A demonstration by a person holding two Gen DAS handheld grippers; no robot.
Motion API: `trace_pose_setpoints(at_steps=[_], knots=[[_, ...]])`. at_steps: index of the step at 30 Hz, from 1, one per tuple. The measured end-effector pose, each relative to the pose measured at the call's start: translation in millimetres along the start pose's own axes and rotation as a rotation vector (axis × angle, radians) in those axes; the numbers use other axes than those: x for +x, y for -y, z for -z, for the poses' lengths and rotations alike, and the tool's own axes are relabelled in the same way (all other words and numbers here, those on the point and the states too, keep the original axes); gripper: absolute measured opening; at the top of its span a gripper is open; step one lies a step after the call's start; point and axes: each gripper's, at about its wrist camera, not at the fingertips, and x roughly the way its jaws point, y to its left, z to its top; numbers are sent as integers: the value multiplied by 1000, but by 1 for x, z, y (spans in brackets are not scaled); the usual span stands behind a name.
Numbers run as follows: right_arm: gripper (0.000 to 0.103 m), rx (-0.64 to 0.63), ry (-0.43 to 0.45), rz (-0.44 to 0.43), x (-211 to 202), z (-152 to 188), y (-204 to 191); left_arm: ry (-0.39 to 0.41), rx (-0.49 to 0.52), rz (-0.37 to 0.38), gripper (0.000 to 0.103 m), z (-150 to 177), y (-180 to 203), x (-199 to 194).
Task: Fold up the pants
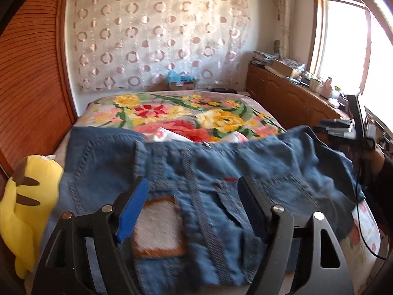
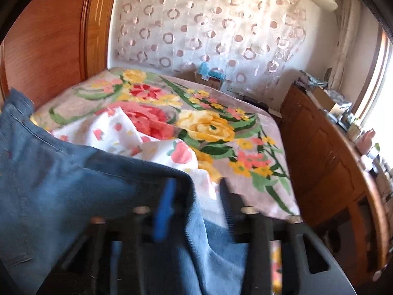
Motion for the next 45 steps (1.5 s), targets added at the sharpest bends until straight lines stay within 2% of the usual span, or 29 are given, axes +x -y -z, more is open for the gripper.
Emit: trace_pose_setpoints(at_steps=[5, 8, 15, 19, 21, 24, 31, 38, 41, 42, 43, 44, 45], knots=[[51, 67, 18, -47, -46, 16, 21, -25, 27, 41, 76, 17, 24, 0], [51, 103, 2, -76, -71, 41, 33, -42, 37, 74, 76, 25, 37, 5], [51, 116, -68, -24, -110, 92, 56, -71, 113, 73, 76, 47, 56, 16], [51, 186, -122, 27, -109, 118, 84, -67, 138, 56, 76, 51, 58, 19], [51, 226, -127, 25, -108, 124, 96, -65, 148, 51, 76, 52, 59, 19], [51, 255, -135, 20, -103, 121, 102, -62, 151, 53, 76, 54, 58, 18], [51, 216, -178, -40, -70, 102, 96, -58, 146, 61, 76, 55, 58, 20], [51, 64, -214, 36, -47, 88, 87, -59, 150, 59, 76, 54, 59, 21], [51, 56, -210, 23, -44, 84, 90, -60, 152, 57, 76, 54, 59, 21], [50, 56, -205, 9, -44, 84, 92, -60, 152, 57, 76, 54, 59, 21], [42, 56, -204, -5, -43, 83, 89, -60, 152, 57, 76, 54, 59, 21], [15, 59, -200, -29, -43, 84, 90, -60, 151, 57, 76, 54, 58, 21], [9, 64, -200, -55, -41, 84, 91, -61, 150, 58, 76, 54, 58, 21]])
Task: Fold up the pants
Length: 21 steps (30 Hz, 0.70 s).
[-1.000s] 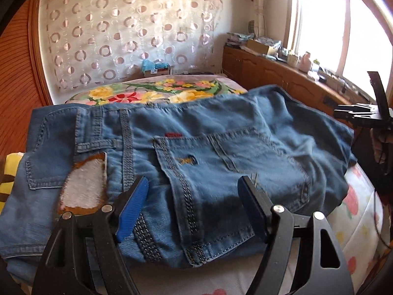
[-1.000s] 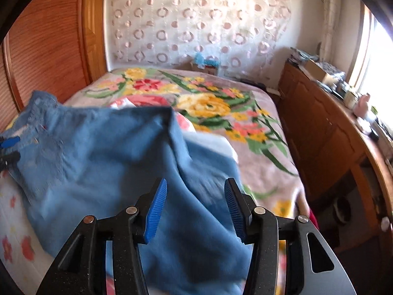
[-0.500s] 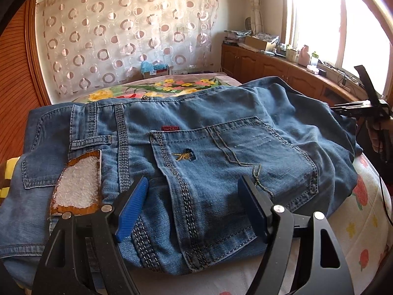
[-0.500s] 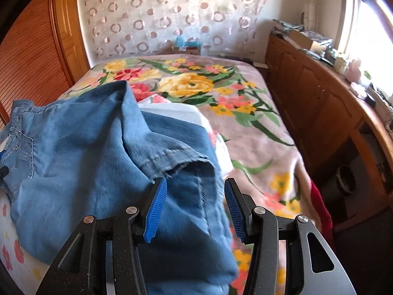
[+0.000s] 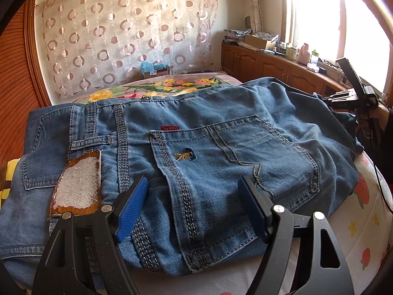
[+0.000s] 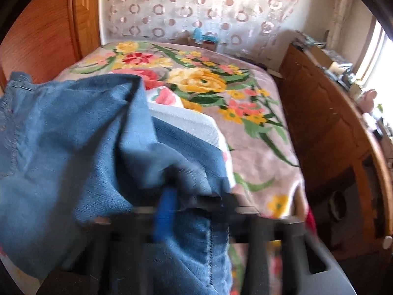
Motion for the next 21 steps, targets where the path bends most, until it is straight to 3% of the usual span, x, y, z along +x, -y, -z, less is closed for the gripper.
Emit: trace_pose_setpoints(at_steps=[4, 9, 13, 15, 17, 21], knots=[[7, 5, 63, -35, -11, -1, 10, -5, -15, 8, 76, 0, -1, -2], [7, 184, 120, 150, -23, -5, 46, 14, -43, 2, 76, 1, -5, -16], [7, 205, 125, 177, -26, 5, 52, 57, -54, -14, 76, 7, -4, -32], [33, 211, 119, 164, -32, 14, 50, 65, -55, -16, 76, 9, -4, -38], [46, 218, 130, 152, -42, 24, 47, 63, -53, -23, 76, 11, -3, -45], [47, 236, 143, 107, -72, 51, 39, 56, -60, -22, 76, 17, -2, -58]])
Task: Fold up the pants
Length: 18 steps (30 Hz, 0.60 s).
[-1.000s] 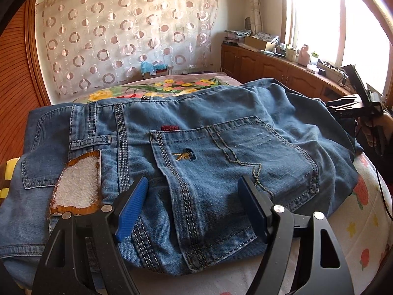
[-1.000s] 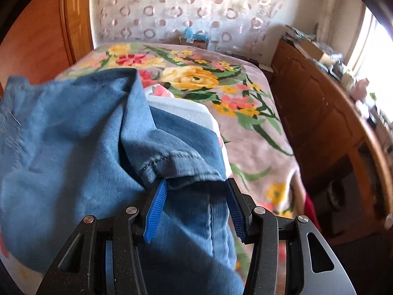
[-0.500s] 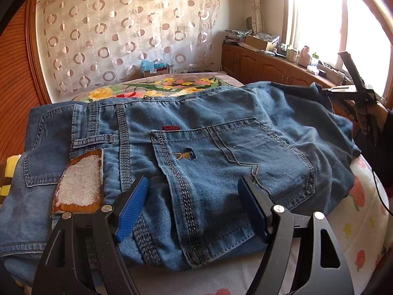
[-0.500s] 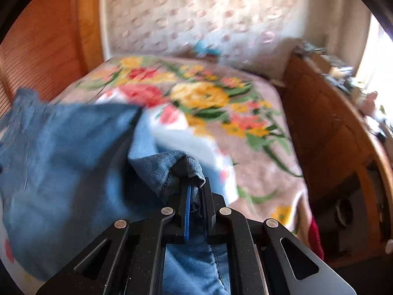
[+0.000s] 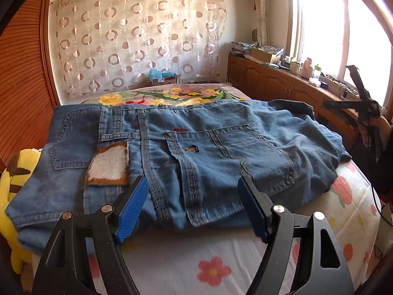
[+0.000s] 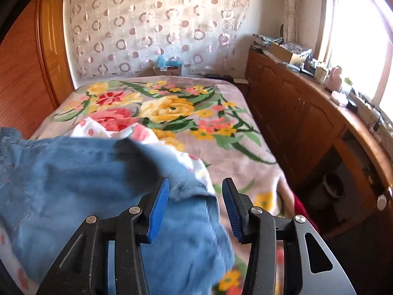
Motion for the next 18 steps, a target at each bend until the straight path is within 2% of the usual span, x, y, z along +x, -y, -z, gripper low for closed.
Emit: trace_pose_setpoints(at_steps=[4, 8, 18], knots=[[49, 12, -6, -56, -24, 18, 0, 4, -27, -2, 76, 9, -2, -16], [63, 21, -5, -112, -52, 55, -4, 8, -34, -7, 76, 17, 1, -26], [65, 79, -37, -194, -87, 105, 6, 23, -43, -19, 76, 37, 7, -52]])
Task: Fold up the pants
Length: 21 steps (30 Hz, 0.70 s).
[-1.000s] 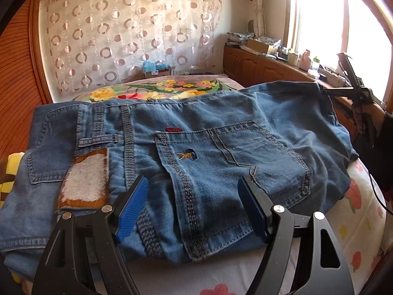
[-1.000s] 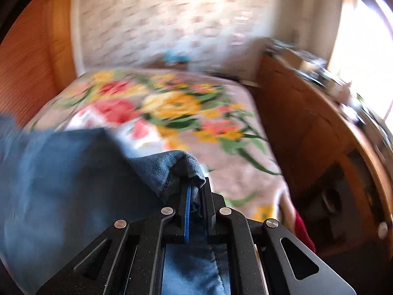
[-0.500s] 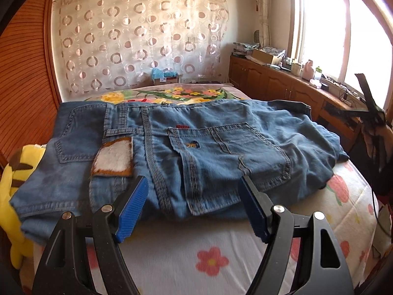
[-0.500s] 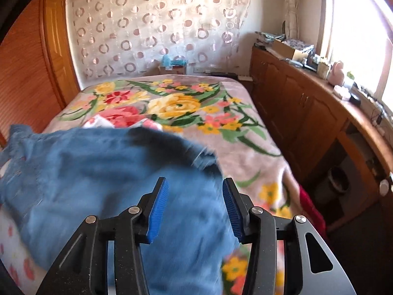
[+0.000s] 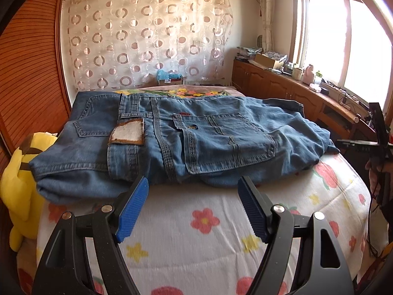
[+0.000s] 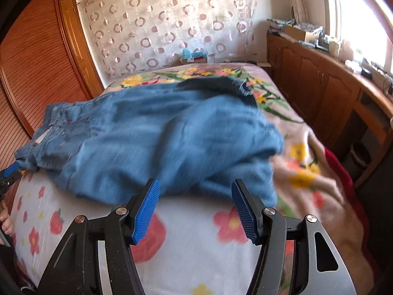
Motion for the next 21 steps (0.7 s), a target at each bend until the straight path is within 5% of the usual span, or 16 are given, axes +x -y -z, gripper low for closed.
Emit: trace_pose_setpoints(at_steps=[3, 10, 21], knots=[[75, 17, -29, -17, 3, 9, 5, 1, 1, -1, 76, 3, 1, -4], [76, 93, -59, -73, 23, 4, 17, 3, -8, -13, 76, 5, -5, -6], [76, 151, -30, -35, 54, -29, 17, -6, -31, -29, 76, 10, -15, -3]])
